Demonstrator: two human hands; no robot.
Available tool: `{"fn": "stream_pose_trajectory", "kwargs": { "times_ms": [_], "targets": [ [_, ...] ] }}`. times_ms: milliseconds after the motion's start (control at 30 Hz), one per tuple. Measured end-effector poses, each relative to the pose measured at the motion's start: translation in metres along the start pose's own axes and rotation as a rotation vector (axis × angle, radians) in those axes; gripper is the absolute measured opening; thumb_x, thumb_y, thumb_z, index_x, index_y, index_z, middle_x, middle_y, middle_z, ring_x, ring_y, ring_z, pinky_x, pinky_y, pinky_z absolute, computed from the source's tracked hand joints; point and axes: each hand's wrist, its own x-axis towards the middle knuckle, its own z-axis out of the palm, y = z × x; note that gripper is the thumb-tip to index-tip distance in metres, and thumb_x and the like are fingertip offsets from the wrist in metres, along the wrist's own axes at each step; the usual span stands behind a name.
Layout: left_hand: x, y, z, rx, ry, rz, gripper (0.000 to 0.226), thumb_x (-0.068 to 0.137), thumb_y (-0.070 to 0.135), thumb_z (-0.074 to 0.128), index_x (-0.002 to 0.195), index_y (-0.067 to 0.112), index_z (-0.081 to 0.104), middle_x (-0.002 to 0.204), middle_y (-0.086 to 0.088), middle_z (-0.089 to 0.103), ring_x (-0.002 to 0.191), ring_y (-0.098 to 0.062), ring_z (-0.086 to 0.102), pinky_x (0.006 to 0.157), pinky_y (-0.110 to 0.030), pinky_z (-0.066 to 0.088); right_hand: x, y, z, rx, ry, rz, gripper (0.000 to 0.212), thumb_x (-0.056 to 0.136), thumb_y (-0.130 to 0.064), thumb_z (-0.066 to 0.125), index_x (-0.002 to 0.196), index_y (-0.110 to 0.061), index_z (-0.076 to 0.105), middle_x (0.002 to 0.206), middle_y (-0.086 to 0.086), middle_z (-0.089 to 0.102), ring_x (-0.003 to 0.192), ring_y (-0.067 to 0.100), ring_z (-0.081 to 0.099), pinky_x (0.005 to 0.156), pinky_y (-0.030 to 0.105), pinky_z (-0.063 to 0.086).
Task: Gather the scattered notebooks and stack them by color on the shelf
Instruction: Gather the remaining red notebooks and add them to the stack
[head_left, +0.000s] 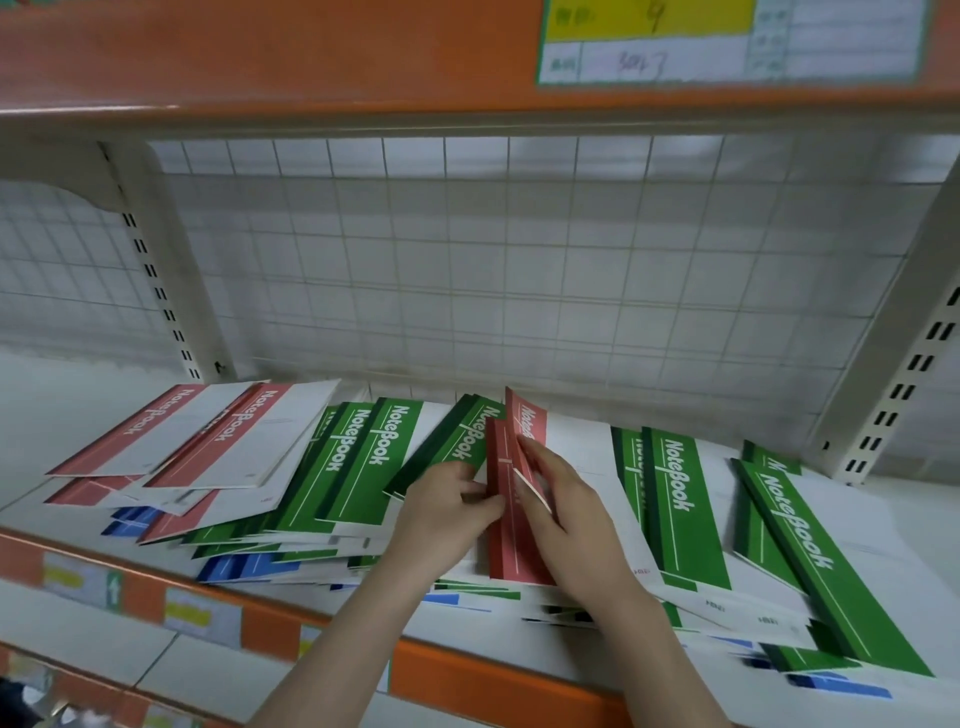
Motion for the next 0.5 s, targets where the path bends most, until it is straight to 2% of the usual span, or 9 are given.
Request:
{"fn": "stream_pose_trajectory", "kwargs": {
  "times_ms": [67, 133, 200, 267, 333, 367, 500],
  "targets": [
    [0.001, 0.003, 0.003, 0.009, -0.039, -0.022, 0.015, 0.078, 0.021, 0.071, 0.085, 0.026, 0.059, 0.075, 0.015, 0.068, 0.073, 0.001, 0.066, 0.071, -0.019, 0.053, -0.001, -0.001, -0.001, 0.017, 0.001, -0.001, 0.053, 0.092, -0.046, 0.037, 0.141, -0.027, 0.042, 0.134, -0.013, 0.052, 0.118, 0.003, 0.050, 0.089, 0.000, 0.028],
    [0.001, 0.007, 0.004, 0.042, -0.100, -0.046, 0.026, 0.071, 0.027, 0.067, 0.095, 0.017, 0.065, 0.084, 0.003, 0.072, 0.084, -0.015, 0.069, 0.084, -0.037, 0.054, -0.001, -0.002, -0.001, 0.009, 0.003, -0.004, 0.052, 0.093, -0.045, 0.037, 0.140, -0.027, 0.042, 0.133, -0.013, 0.053, 0.116, 0.001, 0.050, 0.087, -0.005, 0.025],
    [0.001, 0.007, 0.005, 0.018, -0.110, -0.077, 0.027, 0.077, 0.024, 0.067, 0.102, 0.014, 0.064, 0.094, -0.004, 0.071, 0.089, -0.022, 0.068, 0.087, -0.043, 0.053, -0.002, -0.003, -0.003, 0.014, -0.003, -0.002, 0.051, 0.093, -0.045, 0.037, 0.141, -0.027, 0.042, 0.134, -0.013, 0.053, 0.115, -0.002, 0.049, 0.088, -0.005, 0.027],
    [0.003, 0.004, 0.003, -0.066, -0.096, -0.111, 0.016, 0.085, 0.018, 0.065, 0.099, 0.017, 0.059, 0.098, -0.007, 0.069, 0.082, -0.017, 0.070, 0.078, -0.036, 0.056, 0.000, -0.006, -0.006, 0.049, -0.021, 0.002, 0.052, 0.093, -0.047, 0.037, 0.142, -0.030, 0.040, 0.136, -0.013, 0.051, 0.118, -0.003, 0.049, 0.094, 0.004, 0.034],
    [0.004, 0.003, -0.003, -0.189, -0.063, -0.148, 0.010, 0.090, 0.020, 0.061, 0.096, 0.022, 0.054, 0.092, -0.002, 0.069, 0.067, -0.007, 0.069, 0.057, -0.021, 0.053, 0.003, -0.009, -0.011, 0.067, -0.039, -0.006, 0.053, 0.093, -0.051, 0.034, 0.142, -0.032, 0.038, 0.138, -0.014, 0.050, 0.120, 0.001, 0.050, 0.099, 0.022, 0.043],
    [0.005, 0.004, -0.008, -0.245, -0.035, -0.166, 0.008, 0.092, 0.021, 0.059, 0.098, 0.021, 0.053, 0.088, 0.000, 0.069, 0.064, -0.005, 0.068, 0.052, -0.019, 0.049, 0.004, -0.011, -0.013, 0.072, -0.044, -0.016, 0.053, 0.093, -0.052, 0.033, 0.142, -0.033, 0.038, 0.137, -0.015, 0.050, 0.121, 0.002, 0.050, 0.099, 0.029, 0.045],
    [0.015, 0.005, -0.026, -0.361, 0.037, -0.181, 0.013, 0.097, 0.016, 0.051, 0.108, 0.014, 0.055, 0.086, -0.001, 0.067, 0.072, -0.011, 0.063, 0.055, -0.020, 0.043, 0.009, -0.022, -0.019, 0.057, -0.087, -0.040, 0.055, 0.094, -0.055, 0.029, 0.144, -0.031, 0.037, 0.138, -0.014, 0.050, 0.124, 0.002, 0.048, 0.101, 0.032, 0.045]
  ]
}}
